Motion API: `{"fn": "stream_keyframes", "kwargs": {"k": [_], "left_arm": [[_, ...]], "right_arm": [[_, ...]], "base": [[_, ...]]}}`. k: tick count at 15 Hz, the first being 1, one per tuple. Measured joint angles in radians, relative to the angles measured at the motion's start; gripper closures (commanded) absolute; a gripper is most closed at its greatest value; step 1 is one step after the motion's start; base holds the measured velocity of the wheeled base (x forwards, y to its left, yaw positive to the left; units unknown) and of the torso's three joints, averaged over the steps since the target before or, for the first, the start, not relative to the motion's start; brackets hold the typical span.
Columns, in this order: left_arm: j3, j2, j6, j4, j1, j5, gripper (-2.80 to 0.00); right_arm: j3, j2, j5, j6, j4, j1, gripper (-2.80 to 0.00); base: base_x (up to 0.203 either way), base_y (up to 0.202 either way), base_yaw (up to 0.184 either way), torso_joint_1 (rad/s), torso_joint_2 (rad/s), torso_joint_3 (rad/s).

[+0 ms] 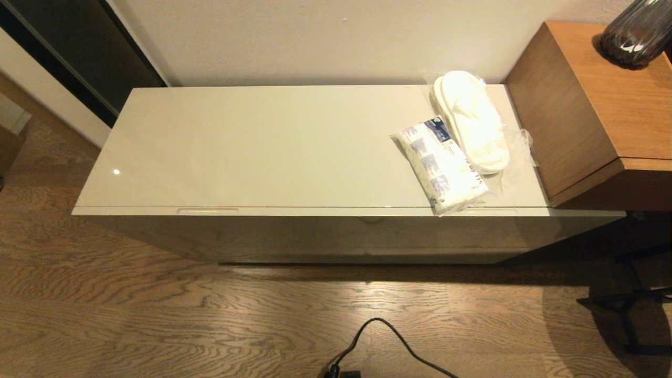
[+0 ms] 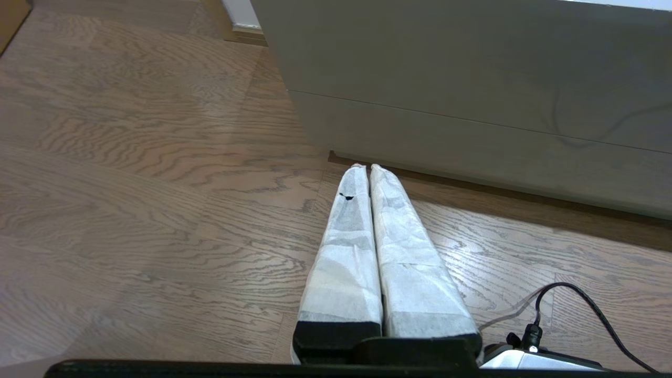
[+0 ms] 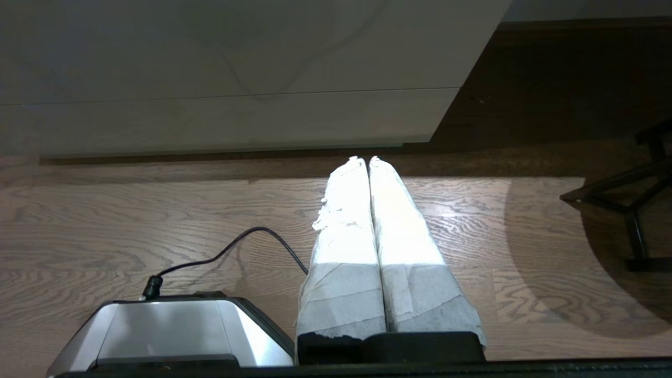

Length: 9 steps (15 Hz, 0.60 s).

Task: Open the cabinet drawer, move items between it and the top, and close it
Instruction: Open the drawer

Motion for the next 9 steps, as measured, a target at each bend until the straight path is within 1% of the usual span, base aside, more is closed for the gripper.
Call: {"fn": "stream_keyframes", "kwargs": {"k": [3, 6, 9], "left_arm": [[0.000, 0.000, 0.000, 0.000, 0.000, 0.000, 0.00], [0.000, 0.000, 0.000, 0.000, 0.000, 0.000, 0.00], [0.000, 0.000, 0.000, 0.000, 0.000, 0.000, 0.00]], "right_arm": [[0.000, 0.000, 0.000, -0.004, 0.000, 0.000, 0.00], [0.000, 0.000, 0.005, -0.035, 0.001, 0.000, 0.00], [-0.006, 0.000, 0.001, -0.038, 0.000, 0.001, 0.00]], "base": [[0.000, 0.000, 0.000, 0.000, 0.00, 0.000], [0.000, 0.000, 0.000, 0.000, 0.00, 0.000], [0.000, 0.000, 0.000, 0.000, 0.00, 0.000]]}}
